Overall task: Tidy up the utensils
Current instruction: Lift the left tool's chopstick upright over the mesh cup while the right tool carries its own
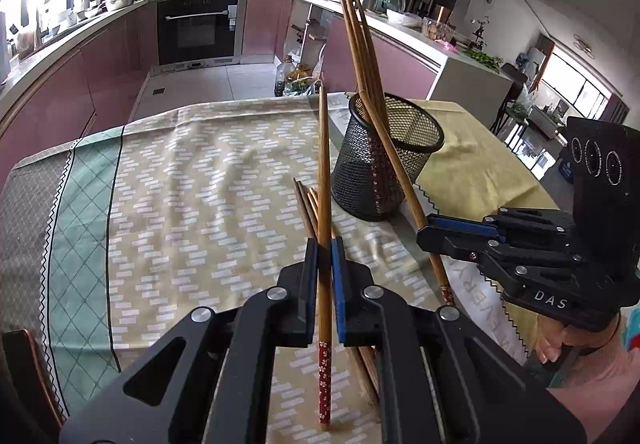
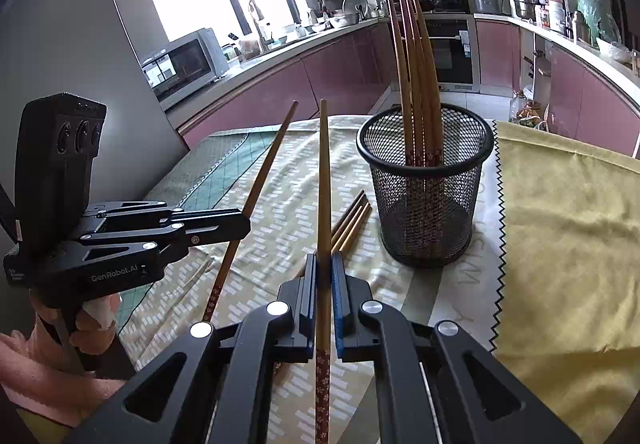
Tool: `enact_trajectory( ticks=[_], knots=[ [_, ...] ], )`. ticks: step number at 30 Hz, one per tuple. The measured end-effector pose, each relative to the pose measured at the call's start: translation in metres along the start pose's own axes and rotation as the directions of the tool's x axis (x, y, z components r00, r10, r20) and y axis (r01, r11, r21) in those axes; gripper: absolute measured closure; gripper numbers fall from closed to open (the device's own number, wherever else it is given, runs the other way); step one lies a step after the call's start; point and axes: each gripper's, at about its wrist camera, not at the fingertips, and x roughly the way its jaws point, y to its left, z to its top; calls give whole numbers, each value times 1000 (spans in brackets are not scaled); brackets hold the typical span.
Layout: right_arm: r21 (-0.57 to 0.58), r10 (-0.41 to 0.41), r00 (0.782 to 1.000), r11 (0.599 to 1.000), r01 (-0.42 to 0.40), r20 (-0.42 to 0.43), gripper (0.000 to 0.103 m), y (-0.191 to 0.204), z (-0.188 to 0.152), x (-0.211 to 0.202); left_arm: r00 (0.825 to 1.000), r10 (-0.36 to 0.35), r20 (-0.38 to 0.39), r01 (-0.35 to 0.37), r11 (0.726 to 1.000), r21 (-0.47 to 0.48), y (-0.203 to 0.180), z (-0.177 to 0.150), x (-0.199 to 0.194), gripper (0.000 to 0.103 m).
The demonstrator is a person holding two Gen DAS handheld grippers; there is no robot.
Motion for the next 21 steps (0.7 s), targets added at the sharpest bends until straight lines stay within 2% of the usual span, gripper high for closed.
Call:
enact_trajectory(
  ticks=[8, 21],
  knots=[
    [1, 3, 998, 1000, -3, 67, 97, -3, 13, -20, 994, -82, 69, 82, 997, -3, -4, 14, -38, 95],
    [-14, -36, 979, 999, 40, 202, 97, -15, 42, -52, 975, -136, 176, 136, 991, 8, -20, 47, -73, 95]
  ],
)
